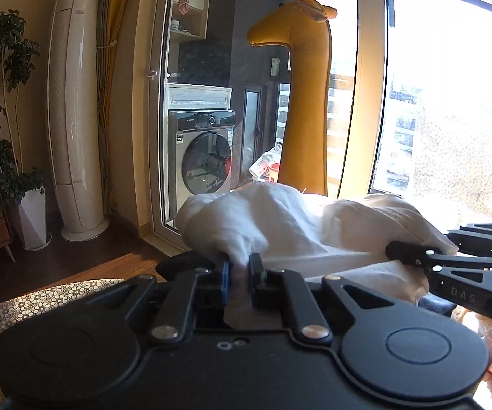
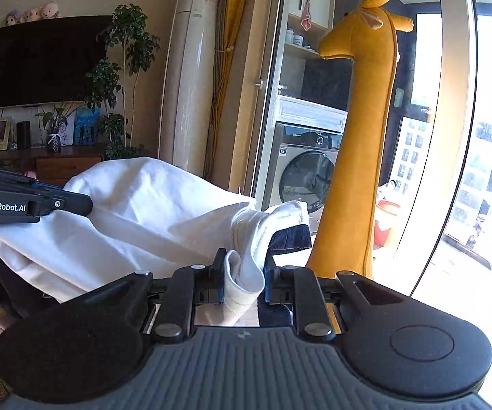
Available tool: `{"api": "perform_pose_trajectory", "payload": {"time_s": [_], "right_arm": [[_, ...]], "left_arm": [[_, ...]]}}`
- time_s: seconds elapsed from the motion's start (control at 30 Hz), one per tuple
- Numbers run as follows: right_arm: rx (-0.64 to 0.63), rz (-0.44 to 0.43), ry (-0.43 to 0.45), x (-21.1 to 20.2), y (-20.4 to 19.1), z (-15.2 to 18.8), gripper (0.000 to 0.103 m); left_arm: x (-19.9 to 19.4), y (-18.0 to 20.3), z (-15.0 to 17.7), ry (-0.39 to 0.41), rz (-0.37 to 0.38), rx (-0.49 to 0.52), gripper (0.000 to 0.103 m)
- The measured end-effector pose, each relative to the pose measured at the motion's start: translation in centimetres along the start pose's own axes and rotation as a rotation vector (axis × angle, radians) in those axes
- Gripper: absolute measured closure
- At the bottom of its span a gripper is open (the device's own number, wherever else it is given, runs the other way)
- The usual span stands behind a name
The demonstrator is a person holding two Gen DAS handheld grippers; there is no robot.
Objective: Fold clothes
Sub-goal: 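Lift the folded shirt with both grippers and place it on the clothes stack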
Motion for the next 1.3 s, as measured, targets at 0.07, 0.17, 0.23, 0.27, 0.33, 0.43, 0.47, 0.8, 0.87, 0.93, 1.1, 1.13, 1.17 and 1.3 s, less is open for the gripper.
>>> {"api": "perform_pose_trajectory", "payload": {"time_s": [0.07,0.17,0.23,0.27,0.33,0.43,0.47,0.8,0.87,0.93,1.1,1.13,1.17,1.3], "right_arm": [[0.019,-0.015,-0.019,0.6,0.1,1.4,0.084],[0.005,-0.009,-0.012,0.5,-0.3,2.9,0.084],[-0.014,0.001,-0.006,0.0,-0.5,3.3,0.081],[-0.018,0.01,-0.003,-0.3,-0.4,3.3,0.076],[-0.025,0.056,0.002,-1.2,0.0,2.8,0.052],[-0.019,0.126,0.073,-3.4,1.3,1.6,0.031],[-0.01,0.128,0.103,-4.2,1.7,1.0,0.031],[0.016,-0.055,0.102,-0.9,-0.9,-1.3,0.031],[0.009,-0.074,0.065,0.2,-1.8,-0.4,0.031],[0.019,-0.098,0.037,0.6,-2.3,0.7,0.031],[0.077,-0.148,0.016,0.6,-2.2,2.3,0.032],[0.08,-0.152,0.017,0.5,-2.2,2.4,0.032],[0.083,-0.157,0.017,0.4,-2.2,2.4,0.032],[0.043,-0.117,0.027,-0.3,-2.6,1.5,0.031]], "left_arm": [[0.5,0.0,0.2,-0.01,0.003,0.006,0.0],[0.6,0.0,0.4,-0.021,0.018,-0.001,0.0],[0.3,0.0,0.4,-0.016,0.024,0.016,0.0],[0.0,-0.2,0.2,-0.006,0.028,0.02,0.0],[-0.7,-0.6,-0.3,0.022,0.027,0.025,0.0],[-2.0,-1.0,-1.5,0.082,0.014,0.037,0.0],[-2.4,-1.0,-2.1,0.106,0.019,0.036,0.0],[-1.4,2.0,-2.1,0.137,0.157,0.035,0.0],[0.1,1.7,-1.1,0.077,0.151,0.022,0.0],[0.9,1.1,0.2,0.024,0.156,0.017,0.0],[1.1,0.1,1.8,-0.002,0.171,0.028,0.0],[1.0,0.0,1.7,-0.002,0.172,0.037,0.0],[0.8,-0.1,1.6,-0.002,0.176,0.033,0.0],[-0.9,-1.0,1.1,0.018,0.174,0.001,0.0]]}}
Point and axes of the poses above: each gripper's, at about its wrist camera, not at the fingertips, and x roughly the way its jaws point, y to its right, z to its underside, the point moved 3 cm from there along x, roughly the way its jaws point, and after that the axes turned 3 degrees about -x, right-handed, at the moved point
